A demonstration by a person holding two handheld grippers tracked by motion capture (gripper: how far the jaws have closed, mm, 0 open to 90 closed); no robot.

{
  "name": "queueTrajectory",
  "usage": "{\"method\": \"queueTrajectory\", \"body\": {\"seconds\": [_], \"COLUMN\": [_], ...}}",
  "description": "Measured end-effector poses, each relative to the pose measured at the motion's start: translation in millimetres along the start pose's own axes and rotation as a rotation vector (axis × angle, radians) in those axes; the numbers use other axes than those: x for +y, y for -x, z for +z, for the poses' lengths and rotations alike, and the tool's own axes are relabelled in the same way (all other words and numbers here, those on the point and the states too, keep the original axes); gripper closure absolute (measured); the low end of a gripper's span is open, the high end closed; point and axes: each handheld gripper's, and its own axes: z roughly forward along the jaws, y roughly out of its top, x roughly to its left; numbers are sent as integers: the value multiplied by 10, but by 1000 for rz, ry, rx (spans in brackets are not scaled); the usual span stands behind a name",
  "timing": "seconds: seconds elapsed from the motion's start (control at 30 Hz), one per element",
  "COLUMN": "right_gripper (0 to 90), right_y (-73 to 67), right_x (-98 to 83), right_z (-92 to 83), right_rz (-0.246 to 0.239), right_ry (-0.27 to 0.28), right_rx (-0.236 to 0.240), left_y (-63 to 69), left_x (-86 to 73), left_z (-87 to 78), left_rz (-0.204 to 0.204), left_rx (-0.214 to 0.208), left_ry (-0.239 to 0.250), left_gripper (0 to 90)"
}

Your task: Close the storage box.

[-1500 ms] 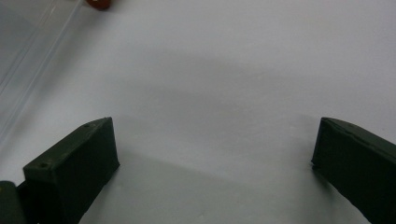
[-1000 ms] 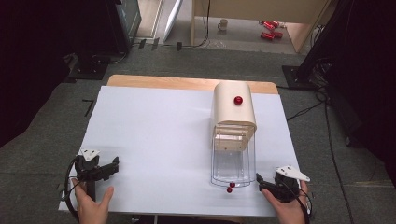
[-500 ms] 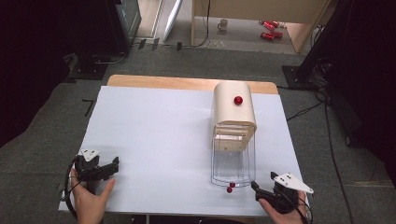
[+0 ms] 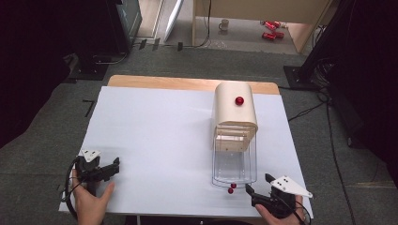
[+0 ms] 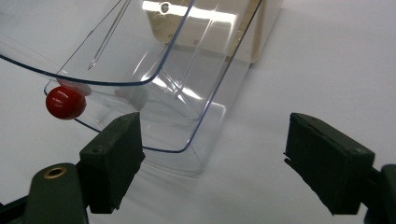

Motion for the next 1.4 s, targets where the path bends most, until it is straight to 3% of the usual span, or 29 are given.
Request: {"method": "queueTrajectory", "body": {"seconds": [0.43,0.9,1.4], "right_gripper": [215,394,446], "right_y": [-67,-116,-113], "right_x": [130,295,523], "right_z": [-65,-68,-67], "right_rz": [8,-14,-7], "right_ry": [37,65,107], "right_rx": [26,64,72], "left_y": [1,1,1], "left_x": [0,0,0], "left_z": [0,0,0], "left_rz": [0,1,1], "left_rx": [1,1,1], "left_ry": [0,-1,-1], "left_gripper": [117,117,117]}}
